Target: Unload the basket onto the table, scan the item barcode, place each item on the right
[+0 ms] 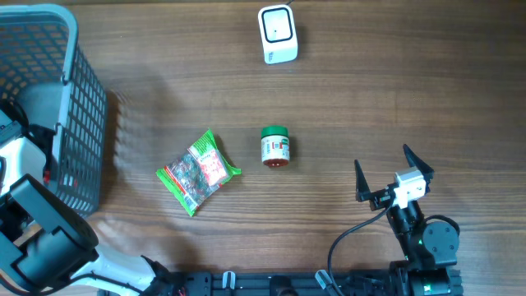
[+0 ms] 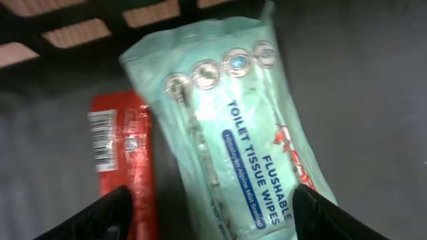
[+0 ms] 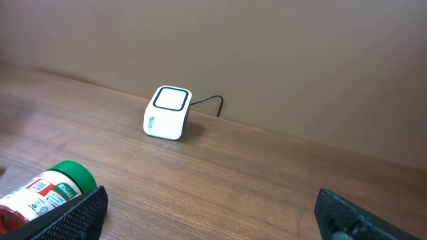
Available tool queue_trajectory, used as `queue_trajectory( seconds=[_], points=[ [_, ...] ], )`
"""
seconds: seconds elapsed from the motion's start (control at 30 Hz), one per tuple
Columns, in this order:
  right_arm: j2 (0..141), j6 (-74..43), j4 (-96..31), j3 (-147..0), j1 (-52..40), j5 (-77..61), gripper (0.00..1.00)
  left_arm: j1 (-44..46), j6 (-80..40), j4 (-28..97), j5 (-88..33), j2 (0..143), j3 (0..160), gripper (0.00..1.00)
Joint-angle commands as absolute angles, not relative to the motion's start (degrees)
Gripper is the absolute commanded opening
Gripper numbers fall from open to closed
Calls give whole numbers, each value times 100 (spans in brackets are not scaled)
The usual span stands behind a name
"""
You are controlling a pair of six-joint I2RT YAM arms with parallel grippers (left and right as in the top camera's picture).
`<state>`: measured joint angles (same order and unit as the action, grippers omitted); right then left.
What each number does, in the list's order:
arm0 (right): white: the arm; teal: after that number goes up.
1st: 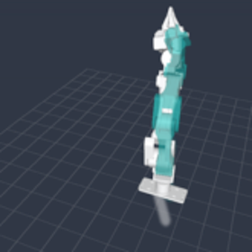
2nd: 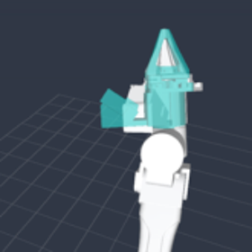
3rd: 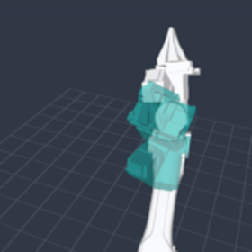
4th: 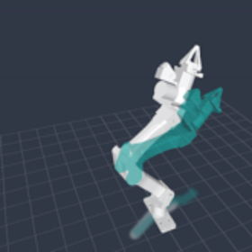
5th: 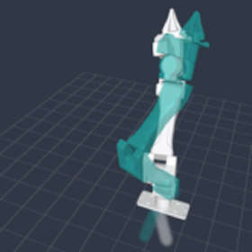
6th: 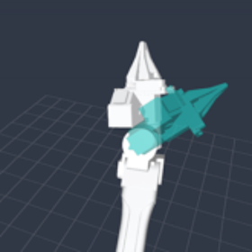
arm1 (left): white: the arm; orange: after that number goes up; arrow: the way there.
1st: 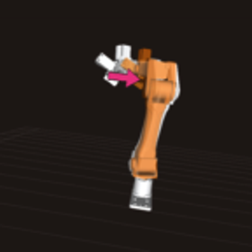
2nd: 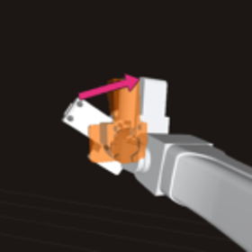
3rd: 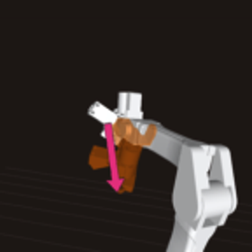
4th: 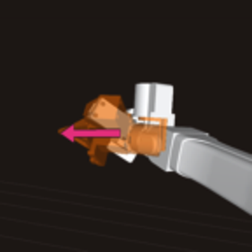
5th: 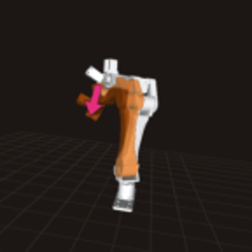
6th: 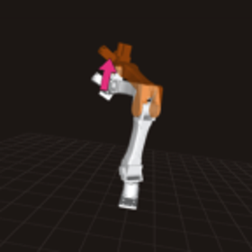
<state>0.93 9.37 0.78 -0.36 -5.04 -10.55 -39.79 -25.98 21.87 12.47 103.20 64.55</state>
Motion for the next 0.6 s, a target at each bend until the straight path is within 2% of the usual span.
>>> queue_trajectory(
  seconds=[0.0,0.07,0.2,0.3,0.57],
  points=[
    [97,1017,86,-30,-480,-1170,100,-3964,-2600,2088,849,10396,6501,77],
    [97,1017,86,-30,-480,-1170,100,-3966,-2696,2119,838,10333,6602,81],
    [97,1015,86,-30,-482,-1170,100,-3975,-3677,2775,836,9959,7043,85],
    [97,1017,86,-30,-480,-1170,100,-4012,-4134,2714,947,9795,7059,95],
    [97,1017,86,-30,-480,-1170,100,-4034,-4438,2161,873,10728,7041,97]
  ],
)
